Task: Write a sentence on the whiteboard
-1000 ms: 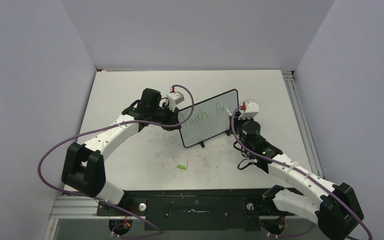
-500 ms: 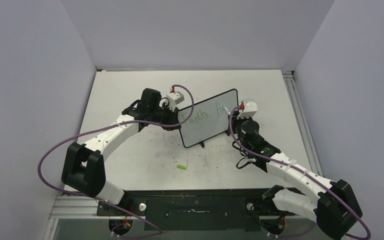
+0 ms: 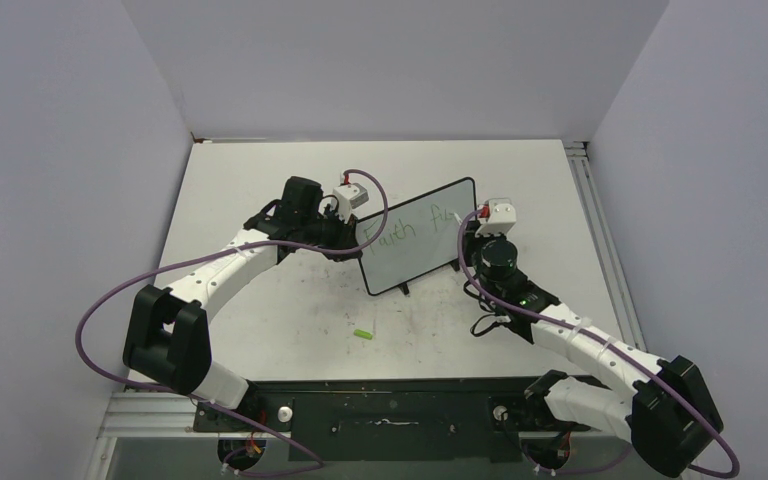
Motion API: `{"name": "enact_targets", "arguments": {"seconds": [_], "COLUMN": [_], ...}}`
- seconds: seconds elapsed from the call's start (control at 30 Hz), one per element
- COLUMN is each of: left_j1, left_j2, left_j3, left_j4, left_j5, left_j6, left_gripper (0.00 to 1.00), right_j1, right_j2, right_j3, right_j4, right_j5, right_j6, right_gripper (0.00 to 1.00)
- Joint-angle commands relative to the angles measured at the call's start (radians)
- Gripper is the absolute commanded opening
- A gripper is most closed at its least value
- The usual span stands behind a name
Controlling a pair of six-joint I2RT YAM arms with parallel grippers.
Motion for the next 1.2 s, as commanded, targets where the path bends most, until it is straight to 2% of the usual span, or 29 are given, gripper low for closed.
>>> {"name": "enact_targets", "arguments": {"seconds": [0.0, 0.8, 1.17], "left_j1": [-0.001, -0.001, -0.001], "left_j2": [-0.018, -0.017, -0.018], "left_j3": [0.024, 0.024, 0.024], "left_j4": [-0.019, -0.019, -0.019], "left_j5": [-0.074, -0.074, -0.074], "left_j6": [0.069, 0.069, 0.069], "left_gripper": [0.00, 0.00, 0.00], "right_j1": [-0.011, -0.005, 0.007], "right_j2": [-0.003, -0.009, -0.005], "right_j3": [0.038, 0.045, 0.029], "right_j4": [0.053, 0.094, 0.061], "right_j5": [0.028, -0.068, -0.075], "right_j6": [-0.011, -0.050, -0.031], "right_gripper": [0.05, 0.05, 0.05]}}
